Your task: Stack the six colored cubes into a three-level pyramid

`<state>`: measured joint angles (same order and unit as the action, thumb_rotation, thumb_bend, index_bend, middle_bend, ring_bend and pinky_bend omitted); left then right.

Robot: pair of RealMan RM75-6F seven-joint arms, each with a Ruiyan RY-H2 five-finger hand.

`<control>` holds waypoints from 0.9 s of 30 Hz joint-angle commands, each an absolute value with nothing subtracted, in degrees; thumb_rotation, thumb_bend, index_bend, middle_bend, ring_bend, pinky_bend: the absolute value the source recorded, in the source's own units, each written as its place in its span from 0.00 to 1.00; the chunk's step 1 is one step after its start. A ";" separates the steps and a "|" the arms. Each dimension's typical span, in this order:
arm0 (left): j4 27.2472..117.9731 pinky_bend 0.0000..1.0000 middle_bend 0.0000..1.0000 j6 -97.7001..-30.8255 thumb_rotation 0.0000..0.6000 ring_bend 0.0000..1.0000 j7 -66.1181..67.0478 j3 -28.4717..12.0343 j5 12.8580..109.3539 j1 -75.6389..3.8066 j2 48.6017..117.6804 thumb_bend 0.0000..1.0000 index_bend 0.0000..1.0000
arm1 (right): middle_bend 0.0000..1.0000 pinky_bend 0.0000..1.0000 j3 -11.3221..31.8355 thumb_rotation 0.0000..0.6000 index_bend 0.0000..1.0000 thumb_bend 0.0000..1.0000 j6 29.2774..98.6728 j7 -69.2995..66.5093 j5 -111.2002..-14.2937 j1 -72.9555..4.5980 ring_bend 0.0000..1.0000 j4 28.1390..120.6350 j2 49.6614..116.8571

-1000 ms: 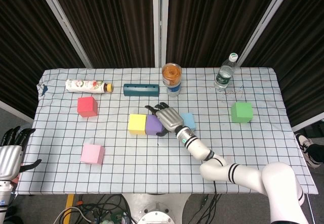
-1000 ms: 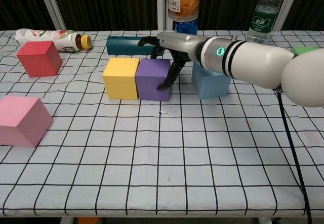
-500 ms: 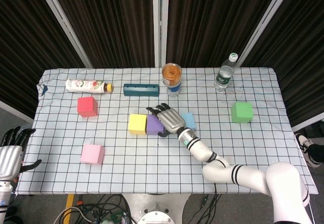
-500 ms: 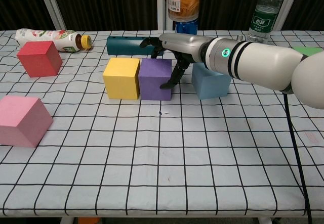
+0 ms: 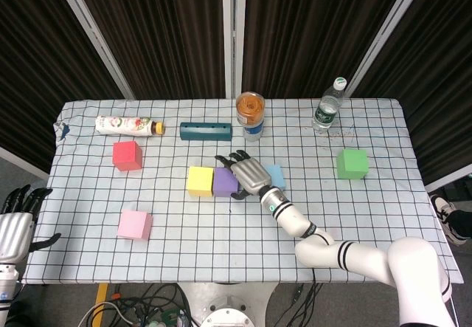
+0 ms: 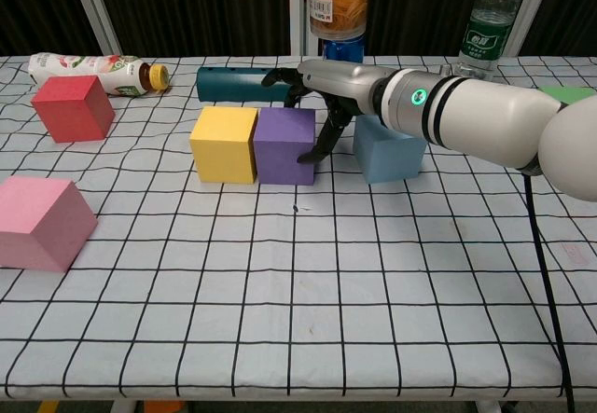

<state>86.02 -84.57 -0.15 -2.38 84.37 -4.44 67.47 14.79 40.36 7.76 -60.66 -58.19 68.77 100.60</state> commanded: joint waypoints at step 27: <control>86.01 0.08 0.14 -84.02 1.00 0.05 -0.33 -2.28 84.16 -4.56 67.38 0.00 0.15 | 0.33 0.00 15.01 1.00 0.00 0.15 39.80 7.06 -60.62 -58.67 0.08 68.29 101.29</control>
<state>86.01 -84.01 -0.34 -2.27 84.16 -4.56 67.39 14.95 39.88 7.11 -60.69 -58.63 68.31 101.29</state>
